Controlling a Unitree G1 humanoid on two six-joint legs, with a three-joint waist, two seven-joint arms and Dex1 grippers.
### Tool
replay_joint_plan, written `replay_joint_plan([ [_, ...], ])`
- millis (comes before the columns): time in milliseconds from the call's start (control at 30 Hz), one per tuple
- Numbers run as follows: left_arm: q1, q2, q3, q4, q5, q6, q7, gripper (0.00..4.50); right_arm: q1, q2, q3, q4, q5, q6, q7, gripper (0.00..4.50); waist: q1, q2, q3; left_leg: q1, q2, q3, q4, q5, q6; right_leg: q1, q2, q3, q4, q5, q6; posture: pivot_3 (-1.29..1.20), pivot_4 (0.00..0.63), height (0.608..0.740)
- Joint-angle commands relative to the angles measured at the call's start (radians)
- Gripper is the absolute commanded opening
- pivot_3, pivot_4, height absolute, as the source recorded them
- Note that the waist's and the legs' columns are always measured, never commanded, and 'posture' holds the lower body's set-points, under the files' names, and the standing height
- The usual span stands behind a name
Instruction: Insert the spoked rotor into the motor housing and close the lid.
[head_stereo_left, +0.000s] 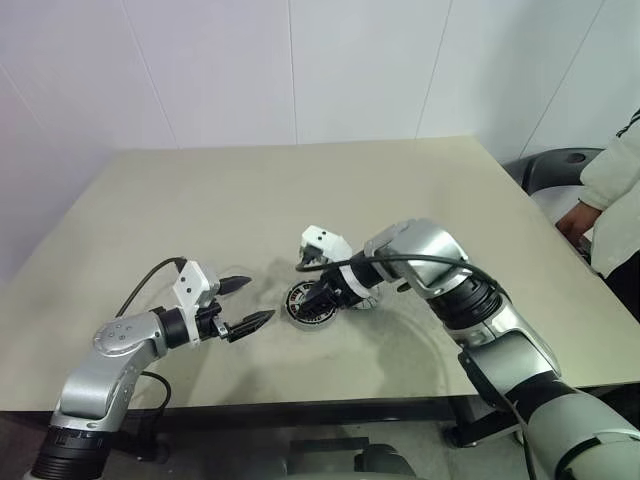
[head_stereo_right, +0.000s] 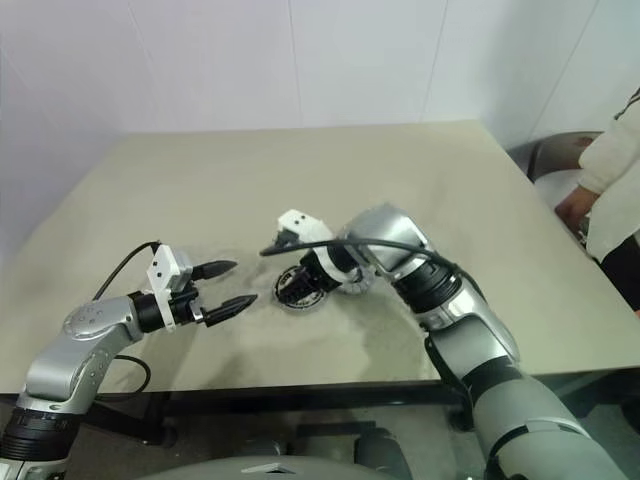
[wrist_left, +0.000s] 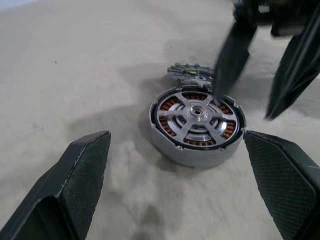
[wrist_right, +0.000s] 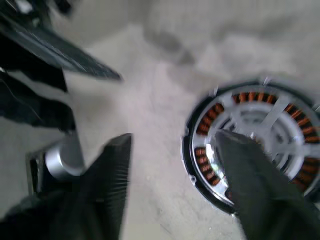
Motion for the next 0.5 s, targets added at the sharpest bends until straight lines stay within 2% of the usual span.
replay_joint_plan([
  [33,-0.017,0.004,0.011,-0.022,-0.012,0.005,0.002,4.5,-0.039,-0.024,-0.113,-0.013,0.048,-0.007,-0.049,3.92,0.0,0.0,0.0,0.0,0.0,0.0,0.0,0.0,0.0,0.0,0.0,0.0,0.0,0.0,0.0,0.0,0.0,0.74],
  [100,-0.019,0.005,0.012,-0.02,-0.013,0.006,0.001,4.5,-0.033,-0.027,-0.193,0.025,0.058,-0.008,-0.096,4.49,0.003,0.0,0.0,0.0,0.0,0.0,0.0,0.0,0.0,0.0,0.0,0.0,0.0,0.0,0.0,0.0,0.0,0.74],
  [200,-0.019,0.008,0.017,-0.019,-0.013,0.006,-0.002,4.5,0.003,-0.048,-0.299,0.052,0.078,-0.038,-0.149,4.49,0.003,0.0,0.0,0.0,0.0,0.0,0.0,0.0,0.0,0.0,0.0,0.0,0.0,0.0,0.0,0.0,0.0,0.74],
  [333,-0.01,0.013,0.026,-0.027,-0.017,0.011,-0.004,4.5,0.109,-0.154,-0.377,0.015,0.123,-0.068,-0.148,4.49,0.007,-0.001,0.0,-0.001,0.0,0.0,0.0,0.0,0.0,0.001,-0.001,0.0,-0.001,0.0,0.0,0.0,0.0,0.74],
  [500,-0.002,0.019,0.037,-0.021,-0.022,0.01,-0.013,4.5,0.32,-0.308,-0.467,-0.083,0.209,-0.107,-0.096,4.49,0.003,-0.001,0.0,-0.001,0.0,0.002,-0.002,0.0,0.001,0.003,-0.001,0.001,-0.002,0.0,0.0,0.0,0.0,0.74],
])
